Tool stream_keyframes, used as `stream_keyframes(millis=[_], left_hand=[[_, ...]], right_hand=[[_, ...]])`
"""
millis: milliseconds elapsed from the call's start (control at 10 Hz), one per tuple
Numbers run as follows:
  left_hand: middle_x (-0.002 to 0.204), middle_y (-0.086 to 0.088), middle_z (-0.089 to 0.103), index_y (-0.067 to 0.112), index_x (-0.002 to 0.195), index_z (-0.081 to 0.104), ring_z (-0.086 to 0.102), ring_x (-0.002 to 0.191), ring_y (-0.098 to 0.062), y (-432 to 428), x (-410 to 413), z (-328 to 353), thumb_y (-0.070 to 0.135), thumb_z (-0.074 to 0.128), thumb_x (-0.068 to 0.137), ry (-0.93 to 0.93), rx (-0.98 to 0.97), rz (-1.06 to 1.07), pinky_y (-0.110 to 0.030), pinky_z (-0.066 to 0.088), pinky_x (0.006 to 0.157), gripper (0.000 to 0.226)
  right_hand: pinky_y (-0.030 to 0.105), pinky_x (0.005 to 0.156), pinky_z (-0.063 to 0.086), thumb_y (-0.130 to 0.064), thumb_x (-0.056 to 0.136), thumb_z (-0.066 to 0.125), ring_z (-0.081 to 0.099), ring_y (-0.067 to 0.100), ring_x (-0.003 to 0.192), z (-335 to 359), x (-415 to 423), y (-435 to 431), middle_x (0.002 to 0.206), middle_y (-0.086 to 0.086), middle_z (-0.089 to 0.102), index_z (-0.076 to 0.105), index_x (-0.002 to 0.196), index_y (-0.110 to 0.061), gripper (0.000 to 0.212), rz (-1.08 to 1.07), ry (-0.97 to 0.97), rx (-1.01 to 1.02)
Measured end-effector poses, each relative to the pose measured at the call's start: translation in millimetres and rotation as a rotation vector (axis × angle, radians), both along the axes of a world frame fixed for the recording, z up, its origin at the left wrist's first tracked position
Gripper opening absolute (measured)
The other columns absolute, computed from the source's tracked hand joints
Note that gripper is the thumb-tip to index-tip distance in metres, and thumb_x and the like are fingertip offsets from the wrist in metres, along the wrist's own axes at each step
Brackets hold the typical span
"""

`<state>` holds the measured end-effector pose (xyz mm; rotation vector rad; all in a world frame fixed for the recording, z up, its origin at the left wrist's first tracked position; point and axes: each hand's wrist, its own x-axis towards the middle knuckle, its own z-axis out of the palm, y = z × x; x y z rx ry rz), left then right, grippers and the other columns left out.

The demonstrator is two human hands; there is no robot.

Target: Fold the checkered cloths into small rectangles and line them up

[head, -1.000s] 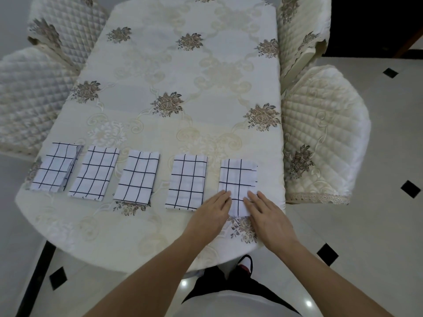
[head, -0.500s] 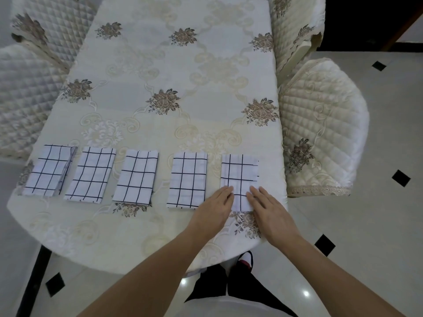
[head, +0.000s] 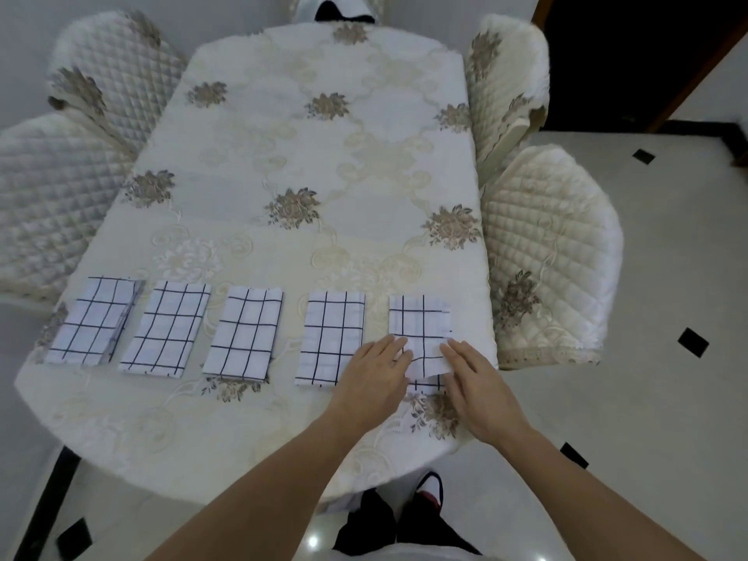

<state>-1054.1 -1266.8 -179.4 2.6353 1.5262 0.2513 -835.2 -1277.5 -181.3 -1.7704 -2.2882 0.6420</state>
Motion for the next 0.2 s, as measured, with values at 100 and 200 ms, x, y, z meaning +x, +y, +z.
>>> stream_keyframes(millis=[100,200], left_hand=[[0.133,-0.008,0.063,0.012,0.124,0.065,0.059,0.123,-0.027,15,-4,21,0.035,0.072,0.085,-0.018,0.022,0.033,-0.043,0.052,0.099,0.046],[0.131,-0.007,0.064,0.015,0.126,0.063,0.061,0.119,-0.027,32,-6,49,0.037,0.061,0.090,-0.060,0.005,-0.002,-0.041,0.054,0.095,0.043]], right_hand=[[0.038,0.112,0.038,-0.033,0.101,0.045,0.045,0.026,0.138,27,-4,19,0.150,0.006,0.048,0.050,0.145,-0.015,0.048,0.005,-0.015,0.071],[0.036,0.107,0.042,-0.024,0.095,0.054,0.048,0.023,0.135,65,-11,46,0.148,0.003,0.050,0.054,0.142,-0.018,0.047,0.149,-0.080,0.078]])
